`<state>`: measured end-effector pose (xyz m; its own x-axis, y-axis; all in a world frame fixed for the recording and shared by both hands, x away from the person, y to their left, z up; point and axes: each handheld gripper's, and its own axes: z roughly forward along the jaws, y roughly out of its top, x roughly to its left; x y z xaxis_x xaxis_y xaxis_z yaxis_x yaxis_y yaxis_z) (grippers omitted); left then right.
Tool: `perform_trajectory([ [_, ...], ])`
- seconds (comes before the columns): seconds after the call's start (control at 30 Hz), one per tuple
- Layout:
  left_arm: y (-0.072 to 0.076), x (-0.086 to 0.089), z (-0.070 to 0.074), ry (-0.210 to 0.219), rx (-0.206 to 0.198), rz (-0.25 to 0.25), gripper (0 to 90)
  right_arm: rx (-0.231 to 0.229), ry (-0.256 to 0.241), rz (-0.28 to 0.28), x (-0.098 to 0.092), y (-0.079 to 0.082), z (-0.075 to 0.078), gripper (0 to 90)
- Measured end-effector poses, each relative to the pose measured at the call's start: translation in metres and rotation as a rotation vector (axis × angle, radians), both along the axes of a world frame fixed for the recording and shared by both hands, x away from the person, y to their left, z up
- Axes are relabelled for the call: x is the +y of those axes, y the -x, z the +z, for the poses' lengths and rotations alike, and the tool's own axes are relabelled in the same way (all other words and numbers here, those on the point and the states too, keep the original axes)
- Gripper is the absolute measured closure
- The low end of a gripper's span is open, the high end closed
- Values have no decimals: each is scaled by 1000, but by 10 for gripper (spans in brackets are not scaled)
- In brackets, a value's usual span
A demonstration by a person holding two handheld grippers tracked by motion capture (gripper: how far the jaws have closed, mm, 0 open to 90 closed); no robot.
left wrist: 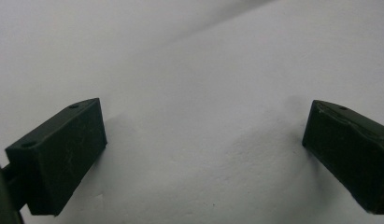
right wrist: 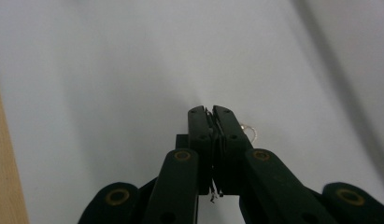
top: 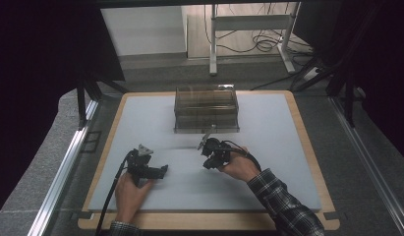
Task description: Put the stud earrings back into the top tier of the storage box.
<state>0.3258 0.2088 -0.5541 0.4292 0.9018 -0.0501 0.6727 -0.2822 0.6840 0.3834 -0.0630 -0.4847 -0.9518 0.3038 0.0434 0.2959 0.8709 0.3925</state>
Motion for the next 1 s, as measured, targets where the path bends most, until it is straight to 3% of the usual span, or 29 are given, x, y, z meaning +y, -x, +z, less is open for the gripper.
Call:
perform_trajectory([
  [0.43,0,0,0,0,1,0,0,16,-54,-32,-11,-16,27,852],
  [0.83,0,0,0,0,0,0,0,-32,-65,-45,-15,-27,49,852],
  [1.0,0,0,0,0,0,0,0,-48,-93,-67,-17,-34,60,851],
])
